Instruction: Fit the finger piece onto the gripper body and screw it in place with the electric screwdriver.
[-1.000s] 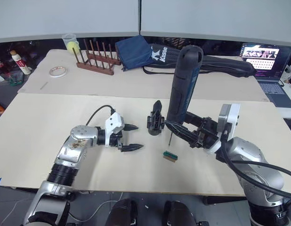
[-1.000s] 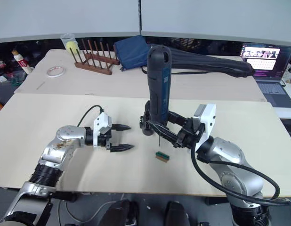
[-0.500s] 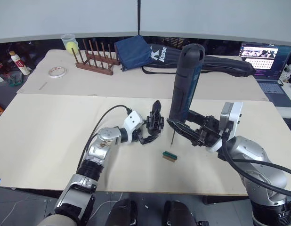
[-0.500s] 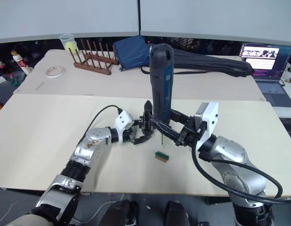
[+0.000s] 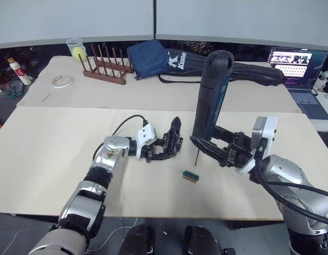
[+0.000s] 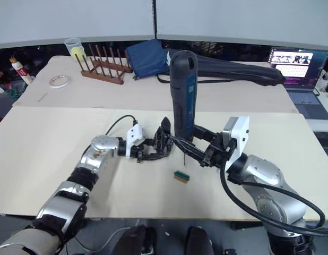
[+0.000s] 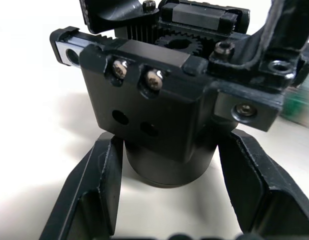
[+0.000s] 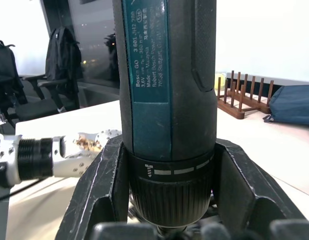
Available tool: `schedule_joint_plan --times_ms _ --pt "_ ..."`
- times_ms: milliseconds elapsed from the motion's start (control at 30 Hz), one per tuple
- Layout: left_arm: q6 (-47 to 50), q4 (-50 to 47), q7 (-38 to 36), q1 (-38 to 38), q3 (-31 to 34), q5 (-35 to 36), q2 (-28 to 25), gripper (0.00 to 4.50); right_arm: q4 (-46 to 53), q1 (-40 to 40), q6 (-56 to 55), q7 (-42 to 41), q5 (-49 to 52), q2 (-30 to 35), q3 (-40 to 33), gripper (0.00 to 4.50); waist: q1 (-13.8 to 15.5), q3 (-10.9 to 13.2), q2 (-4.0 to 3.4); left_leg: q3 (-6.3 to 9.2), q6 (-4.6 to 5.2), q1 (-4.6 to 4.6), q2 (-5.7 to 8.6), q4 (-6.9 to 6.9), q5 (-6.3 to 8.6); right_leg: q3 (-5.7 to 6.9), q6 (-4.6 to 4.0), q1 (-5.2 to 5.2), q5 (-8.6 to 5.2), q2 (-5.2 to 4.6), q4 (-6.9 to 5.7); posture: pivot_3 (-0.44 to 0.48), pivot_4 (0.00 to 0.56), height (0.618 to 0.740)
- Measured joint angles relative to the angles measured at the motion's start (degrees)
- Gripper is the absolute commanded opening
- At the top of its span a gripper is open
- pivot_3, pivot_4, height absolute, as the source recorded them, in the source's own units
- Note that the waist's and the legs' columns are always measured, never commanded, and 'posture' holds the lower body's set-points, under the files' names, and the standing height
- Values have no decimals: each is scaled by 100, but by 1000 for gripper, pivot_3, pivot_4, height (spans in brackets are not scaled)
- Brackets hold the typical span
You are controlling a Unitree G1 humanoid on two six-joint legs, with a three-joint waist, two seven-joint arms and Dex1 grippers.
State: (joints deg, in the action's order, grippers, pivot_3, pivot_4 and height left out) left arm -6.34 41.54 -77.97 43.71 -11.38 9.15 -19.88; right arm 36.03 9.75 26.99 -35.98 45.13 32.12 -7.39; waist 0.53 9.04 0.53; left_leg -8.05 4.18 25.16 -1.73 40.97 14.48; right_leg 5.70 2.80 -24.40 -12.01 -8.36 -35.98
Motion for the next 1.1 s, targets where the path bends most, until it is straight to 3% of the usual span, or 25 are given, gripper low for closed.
schedule_joint_plan --times_ms 100,233,367,400,600,900,1100 --pt "-196 64 -427 89 -7 -11 -46 2296 24 -5 9 1 84 23 -32 1931 23 0 0 3 3 0 1 3 2 1 0 3 0 -1 -1 0 150 730" --pt "-659 491 -359 170 -95 -331 -62 2296 50 -37 23 28 111 49 -33 1931 14 0 1 3 7 0 1 4 4 0 0 3 0 -1 -2 0 150 730" --pt "-844 810 -199 296 -87 -458 1 4212 52 -54 40 119 114 60 -35 1931 23 1 1 5 12 0 1 9 7 2 1 6 1 -2 -2 0 150 730" --pt "-845 856 -156 299 -84 -464 0 4483 53 -56 42 128 115 60 -35 1931 15 1 1 5 13 0 1 9 8 0 2 6 1 -3 -3 0 150 730" --pt "-349 232 116 -81 105 -368 -127 4500 53 -43 121 174 126 65 -41 1931 -17 1 1 4 11 0 -2 6 7 -2 2 3 1 -2 -3 0 150 730" --pt "1175 -2546 1318 -1832 385 -62 -246 4500 26 25 130 175 134 30 -37 1931 12 0 1 8 9 -1 -5 9 6 -3 2 6 1 -4 -7 0 150 730" --pt "1291 -2879 1871 -1949 339 -73 -48 4500 -144 247 147 102 135 18 3 1931 13 0 1 6 9 -1 -3 7 6 -2 2 4 1 -4 -7 0 150 730"
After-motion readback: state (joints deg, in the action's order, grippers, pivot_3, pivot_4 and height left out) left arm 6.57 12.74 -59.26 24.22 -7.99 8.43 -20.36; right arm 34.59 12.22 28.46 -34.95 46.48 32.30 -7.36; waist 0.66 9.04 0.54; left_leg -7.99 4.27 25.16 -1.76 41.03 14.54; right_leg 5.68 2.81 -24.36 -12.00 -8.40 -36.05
